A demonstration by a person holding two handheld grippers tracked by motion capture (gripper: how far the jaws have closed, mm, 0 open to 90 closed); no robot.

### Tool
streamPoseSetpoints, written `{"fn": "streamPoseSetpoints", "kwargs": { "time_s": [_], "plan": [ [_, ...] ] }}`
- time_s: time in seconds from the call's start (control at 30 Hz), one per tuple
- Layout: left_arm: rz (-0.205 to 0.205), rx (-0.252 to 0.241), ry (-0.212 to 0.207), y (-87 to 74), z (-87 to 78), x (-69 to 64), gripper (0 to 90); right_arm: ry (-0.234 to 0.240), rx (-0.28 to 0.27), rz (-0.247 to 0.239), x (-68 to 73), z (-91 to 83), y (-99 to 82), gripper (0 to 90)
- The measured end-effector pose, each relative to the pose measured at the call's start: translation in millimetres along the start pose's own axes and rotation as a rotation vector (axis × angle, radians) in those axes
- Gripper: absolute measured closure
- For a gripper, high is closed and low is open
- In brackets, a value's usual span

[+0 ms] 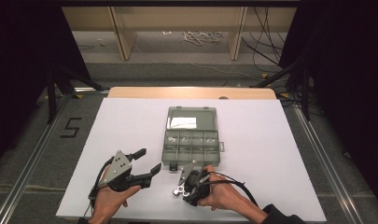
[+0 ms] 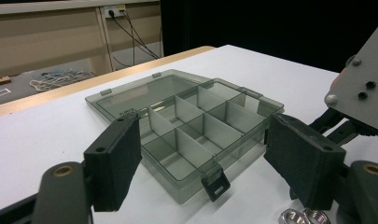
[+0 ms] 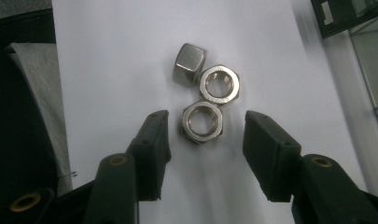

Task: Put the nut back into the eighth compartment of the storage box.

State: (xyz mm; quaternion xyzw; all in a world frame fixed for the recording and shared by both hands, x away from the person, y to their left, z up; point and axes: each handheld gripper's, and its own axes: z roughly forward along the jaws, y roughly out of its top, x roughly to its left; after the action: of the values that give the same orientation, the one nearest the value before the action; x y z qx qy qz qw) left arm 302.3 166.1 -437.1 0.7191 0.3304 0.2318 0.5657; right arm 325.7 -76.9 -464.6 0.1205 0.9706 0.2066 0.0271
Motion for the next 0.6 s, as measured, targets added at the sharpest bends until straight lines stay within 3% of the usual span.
{"fn": "streamPoseSetpoints", "kwargs": {
  "time_s": [0.6],
  "plan": [
    [0.01, -0.004, -0.004, -0.3, 1.8, -0.9, 26.1, 0.013, 0.037, -0.006, 0.5, 2.0, 5.4, 70.2]
  ]
}}
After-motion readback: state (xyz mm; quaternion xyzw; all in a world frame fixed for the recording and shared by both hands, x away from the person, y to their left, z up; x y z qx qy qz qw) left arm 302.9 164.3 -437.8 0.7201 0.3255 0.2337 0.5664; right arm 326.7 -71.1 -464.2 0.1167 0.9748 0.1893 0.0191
